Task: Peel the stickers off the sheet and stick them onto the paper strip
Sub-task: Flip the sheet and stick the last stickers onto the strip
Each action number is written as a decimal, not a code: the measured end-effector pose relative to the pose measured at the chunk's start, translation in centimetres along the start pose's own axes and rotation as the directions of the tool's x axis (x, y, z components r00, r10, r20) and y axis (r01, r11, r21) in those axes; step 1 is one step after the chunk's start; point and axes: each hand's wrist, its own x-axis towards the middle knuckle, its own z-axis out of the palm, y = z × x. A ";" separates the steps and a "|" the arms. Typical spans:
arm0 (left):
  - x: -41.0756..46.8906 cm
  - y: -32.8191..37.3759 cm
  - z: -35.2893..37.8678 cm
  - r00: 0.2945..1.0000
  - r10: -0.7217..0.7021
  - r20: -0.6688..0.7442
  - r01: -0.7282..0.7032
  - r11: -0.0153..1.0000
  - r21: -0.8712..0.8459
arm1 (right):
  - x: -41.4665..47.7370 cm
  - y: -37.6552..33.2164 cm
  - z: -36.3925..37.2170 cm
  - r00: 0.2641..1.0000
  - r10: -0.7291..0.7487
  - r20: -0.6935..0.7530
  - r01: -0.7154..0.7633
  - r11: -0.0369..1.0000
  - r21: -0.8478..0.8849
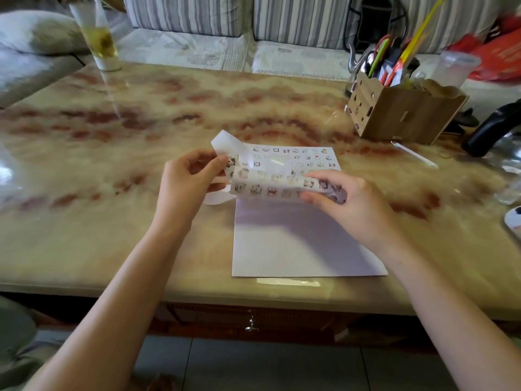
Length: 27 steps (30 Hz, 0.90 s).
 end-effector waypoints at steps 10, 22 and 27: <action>1.6 0.9 -1.5 0.988 0.004 -0.153 -0.011 0.999 -0.045 | 9.5 2.6 -0.2 0.999 0.003 0.042 -0.002 1.000 -0.015; 1.9 0.1 1.2 0.997 -0.061 -0.042 0.063 0.997 0.042 | 18.2 4.3 2.1 0.975 0.040 0.217 0.012 0.973 -0.233; 1.9 -0.1 2.0 0.996 -0.089 0.004 0.089 0.995 0.047 | 16.7 4.2 2.4 0.987 -0.062 0.147 0.085 0.983 -0.160</action>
